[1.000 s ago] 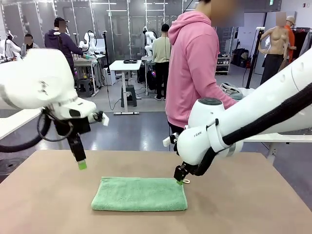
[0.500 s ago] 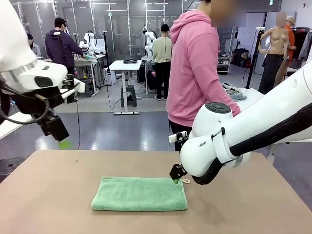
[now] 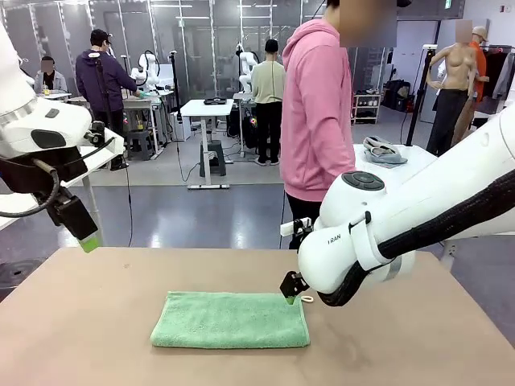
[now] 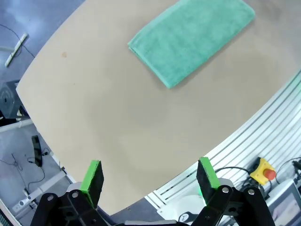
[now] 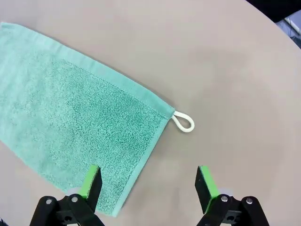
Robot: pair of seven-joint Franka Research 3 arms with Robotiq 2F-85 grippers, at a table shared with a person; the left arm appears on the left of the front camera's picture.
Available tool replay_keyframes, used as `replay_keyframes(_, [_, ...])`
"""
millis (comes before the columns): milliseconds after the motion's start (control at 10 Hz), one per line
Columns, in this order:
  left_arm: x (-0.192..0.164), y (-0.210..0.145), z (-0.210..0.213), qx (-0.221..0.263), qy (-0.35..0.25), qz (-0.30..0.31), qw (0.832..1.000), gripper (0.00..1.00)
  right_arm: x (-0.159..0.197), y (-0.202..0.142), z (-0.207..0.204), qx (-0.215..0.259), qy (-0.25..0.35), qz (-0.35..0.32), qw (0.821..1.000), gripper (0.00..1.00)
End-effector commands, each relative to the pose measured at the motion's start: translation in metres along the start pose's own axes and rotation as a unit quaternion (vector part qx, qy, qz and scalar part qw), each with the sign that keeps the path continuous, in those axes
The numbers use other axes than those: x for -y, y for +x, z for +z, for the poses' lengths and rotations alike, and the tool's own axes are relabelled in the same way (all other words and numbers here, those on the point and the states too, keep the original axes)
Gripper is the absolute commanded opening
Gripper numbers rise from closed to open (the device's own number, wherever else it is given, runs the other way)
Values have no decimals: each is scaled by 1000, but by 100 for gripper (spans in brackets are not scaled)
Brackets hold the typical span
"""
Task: Fold the towels and place them in the basket.
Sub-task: When a person lays out a Towel with hook on the table, fold it in half twice.
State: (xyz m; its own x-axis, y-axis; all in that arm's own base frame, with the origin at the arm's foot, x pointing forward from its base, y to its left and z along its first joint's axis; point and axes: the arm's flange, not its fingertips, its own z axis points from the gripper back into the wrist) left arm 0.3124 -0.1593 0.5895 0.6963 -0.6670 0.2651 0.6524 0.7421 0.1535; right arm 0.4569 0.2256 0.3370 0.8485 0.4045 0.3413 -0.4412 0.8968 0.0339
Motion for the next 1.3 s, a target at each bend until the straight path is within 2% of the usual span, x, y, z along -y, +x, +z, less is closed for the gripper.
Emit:
replay_keyframes(0, [-1, 6, 2, 0, 2, 6, 1000, 100, 0, 0, 0, 0, 0, 0, 1000, 100])
replay_keyframes(300, [-1, 6, 2, 0, 2, 6, 1000, 100, -12, 7, -6, -74, -15, -79, 994, 100])
replay_keyframes(500, [-1, 6, 2, 0, 2, 6, 1000, 100, -14, 12, -11, -104, -13, -134, 985, 100])
replay_keyframes(800, [-1, 6, 2, 0, 2, 6, 1000, 100, -13, 17, -32, -106, -33, -178, 978, 100])
replay_keyframes(1200, [-1, 6, 2, 0, 2, 6, 1000, 100, -8, 19, -58, -115, -14, -191, 975, 100])
